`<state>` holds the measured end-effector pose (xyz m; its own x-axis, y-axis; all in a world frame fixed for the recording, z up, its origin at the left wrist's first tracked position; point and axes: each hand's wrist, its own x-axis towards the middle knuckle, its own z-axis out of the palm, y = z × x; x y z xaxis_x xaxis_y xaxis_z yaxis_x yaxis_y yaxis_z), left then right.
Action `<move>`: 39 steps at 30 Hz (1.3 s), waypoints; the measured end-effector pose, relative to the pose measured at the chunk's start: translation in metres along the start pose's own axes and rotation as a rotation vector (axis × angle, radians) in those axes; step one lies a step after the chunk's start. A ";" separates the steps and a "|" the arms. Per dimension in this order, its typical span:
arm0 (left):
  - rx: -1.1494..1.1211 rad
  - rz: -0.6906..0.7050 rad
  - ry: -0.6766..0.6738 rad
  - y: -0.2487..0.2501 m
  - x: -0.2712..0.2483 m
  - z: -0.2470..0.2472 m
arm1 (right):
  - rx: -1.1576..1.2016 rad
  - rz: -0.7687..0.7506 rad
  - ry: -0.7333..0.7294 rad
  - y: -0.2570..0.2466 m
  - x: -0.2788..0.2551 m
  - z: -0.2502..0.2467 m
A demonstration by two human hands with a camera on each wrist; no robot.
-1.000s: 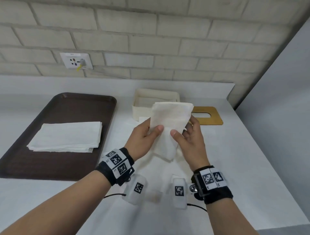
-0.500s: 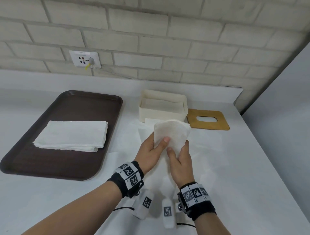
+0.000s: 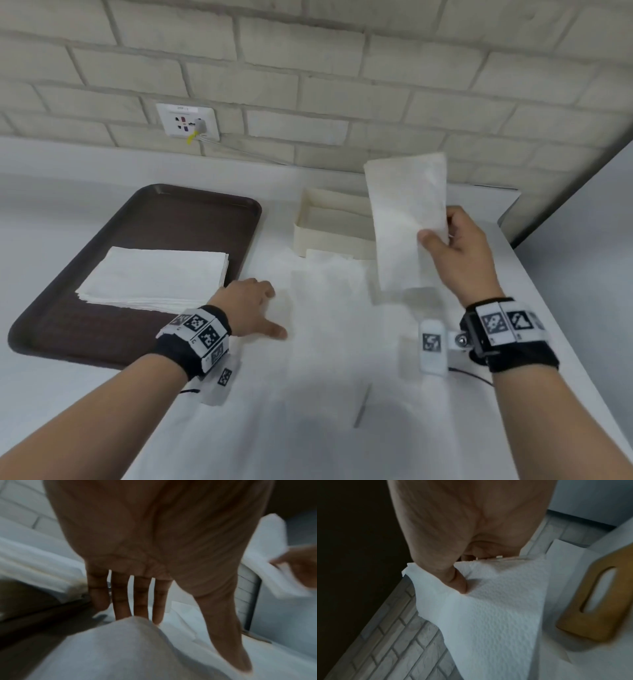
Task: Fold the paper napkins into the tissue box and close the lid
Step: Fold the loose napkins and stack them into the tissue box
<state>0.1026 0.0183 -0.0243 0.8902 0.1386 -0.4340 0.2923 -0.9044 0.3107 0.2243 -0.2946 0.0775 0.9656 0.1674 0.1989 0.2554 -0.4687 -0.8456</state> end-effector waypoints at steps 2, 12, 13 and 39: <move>0.029 0.016 -0.042 0.003 -0.004 0.001 | -0.145 -0.036 -0.060 -0.009 0.021 0.000; 0.064 0.104 -0.120 -0.002 -0.008 0.016 | -0.588 -0.143 -0.364 -0.022 0.116 0.038; 0.006 0.096 -0.131 -0.003 -0.010 0.016 | -0.624 -0.146 -0.397 -0.020 0.121 0.042; -0.135 0.086 -0.091 0.107 0.014 0.014 | -0.872 -0.179 -0.744 -0.011 0.175 0.088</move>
<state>0.1416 -0.0823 -0.0091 0.8804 0.0205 -0.4739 0.2664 -0.8479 0.4583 0.3865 -0.1840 0.0778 0.7191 0.6247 -0.3043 0.6118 -0.7768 -0.1490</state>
